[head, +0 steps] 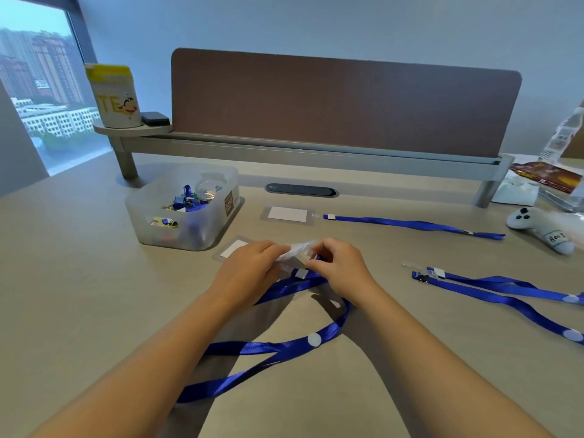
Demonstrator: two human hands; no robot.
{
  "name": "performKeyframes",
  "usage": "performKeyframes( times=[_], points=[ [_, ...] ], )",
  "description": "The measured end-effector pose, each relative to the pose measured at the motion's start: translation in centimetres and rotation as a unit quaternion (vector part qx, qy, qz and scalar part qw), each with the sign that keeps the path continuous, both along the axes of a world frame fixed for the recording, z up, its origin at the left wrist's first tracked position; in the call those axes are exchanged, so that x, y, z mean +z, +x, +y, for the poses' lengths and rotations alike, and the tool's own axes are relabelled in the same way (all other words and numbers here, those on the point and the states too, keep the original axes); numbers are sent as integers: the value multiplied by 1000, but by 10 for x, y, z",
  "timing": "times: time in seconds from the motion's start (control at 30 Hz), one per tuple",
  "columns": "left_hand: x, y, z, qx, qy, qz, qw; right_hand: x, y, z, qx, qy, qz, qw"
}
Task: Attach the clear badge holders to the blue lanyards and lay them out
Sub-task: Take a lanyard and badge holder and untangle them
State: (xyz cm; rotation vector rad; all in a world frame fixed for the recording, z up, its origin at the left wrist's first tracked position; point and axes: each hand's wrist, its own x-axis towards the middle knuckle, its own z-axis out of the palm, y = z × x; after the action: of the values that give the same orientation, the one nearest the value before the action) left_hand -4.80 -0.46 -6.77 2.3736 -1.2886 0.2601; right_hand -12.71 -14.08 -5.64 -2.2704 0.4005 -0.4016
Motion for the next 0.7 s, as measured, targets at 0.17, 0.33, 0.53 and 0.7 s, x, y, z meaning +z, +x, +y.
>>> performKeyframes(
  times=[0.17, 0.33, 0.53, 0.7],
  points=[
    [12, -10, -11, -4, -47, -3, 999, 7, -1, 5, 3, 66, -25, 998],
    [18, -14, -13, 0, -78, 0, 997, 12, -7, 5, 5, 22, -29, 999],
    [23, -13, -15, -24, -108, -62, 992, 18, -10, 6, 5, -201, 12, 980],
    [30, -12, -16, 4, -107, -62, 992, 20, -10, 5, -14, -295, 22, 955]
  ],
)
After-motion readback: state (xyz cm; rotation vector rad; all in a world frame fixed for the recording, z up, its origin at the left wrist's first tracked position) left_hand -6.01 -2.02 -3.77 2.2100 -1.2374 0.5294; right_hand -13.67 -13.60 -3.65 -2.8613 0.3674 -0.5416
